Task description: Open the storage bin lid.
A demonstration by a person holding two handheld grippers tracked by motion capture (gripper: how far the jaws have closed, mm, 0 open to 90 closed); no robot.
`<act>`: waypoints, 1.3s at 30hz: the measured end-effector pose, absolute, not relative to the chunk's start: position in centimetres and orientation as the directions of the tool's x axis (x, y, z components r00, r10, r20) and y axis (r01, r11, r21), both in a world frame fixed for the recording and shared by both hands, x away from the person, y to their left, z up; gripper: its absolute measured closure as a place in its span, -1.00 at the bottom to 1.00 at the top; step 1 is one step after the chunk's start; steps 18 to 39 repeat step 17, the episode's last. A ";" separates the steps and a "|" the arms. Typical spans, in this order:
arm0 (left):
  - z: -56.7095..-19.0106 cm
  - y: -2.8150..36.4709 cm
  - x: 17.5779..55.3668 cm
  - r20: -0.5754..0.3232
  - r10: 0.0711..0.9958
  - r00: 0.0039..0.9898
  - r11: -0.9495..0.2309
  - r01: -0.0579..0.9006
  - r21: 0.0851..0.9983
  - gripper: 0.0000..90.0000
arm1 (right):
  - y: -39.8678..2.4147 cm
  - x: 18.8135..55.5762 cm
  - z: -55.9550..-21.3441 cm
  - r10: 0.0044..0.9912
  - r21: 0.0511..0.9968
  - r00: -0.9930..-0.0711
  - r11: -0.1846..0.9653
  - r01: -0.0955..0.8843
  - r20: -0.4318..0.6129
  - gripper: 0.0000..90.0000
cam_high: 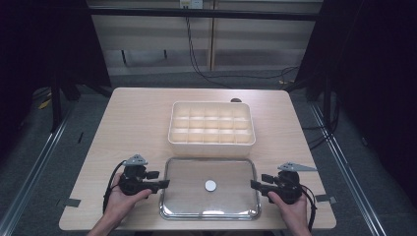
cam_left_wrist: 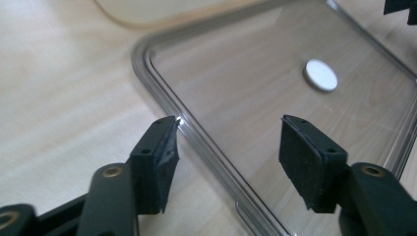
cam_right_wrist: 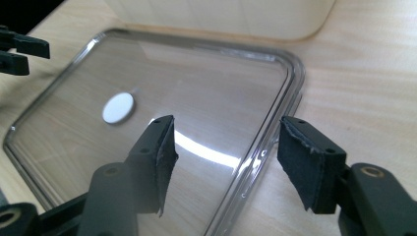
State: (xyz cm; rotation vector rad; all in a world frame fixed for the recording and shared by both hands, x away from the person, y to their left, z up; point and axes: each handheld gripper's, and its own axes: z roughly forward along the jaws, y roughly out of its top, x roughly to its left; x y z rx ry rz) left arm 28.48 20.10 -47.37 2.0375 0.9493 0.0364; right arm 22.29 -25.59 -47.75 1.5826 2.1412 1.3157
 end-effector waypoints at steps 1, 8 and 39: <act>-47.2 20.3 28.4 -0.302 0.636 0.710 -0.328 0.603 0.727 -0.18 | -25.8 22.2 -47.5 0.840 0.737 -0.425 0.046 0.675 0.337 -0.15; -46.4 22.3 28.4 -0.231 0.669 0.706 -0.320 0.554 0.768 -0.41 | -27.6 21.9 -46.0 0.858 0.799 -0.418 0.015 0.601 0.297 -0.32; -46.4 25.6 28.6 -0.261 0.720 0.643 -0.230 0.576 0.784 -0.55 | -29.9 21.8 -45.7 0.900 0.821 -0.347 -0.020 0.571 0.263 -0.40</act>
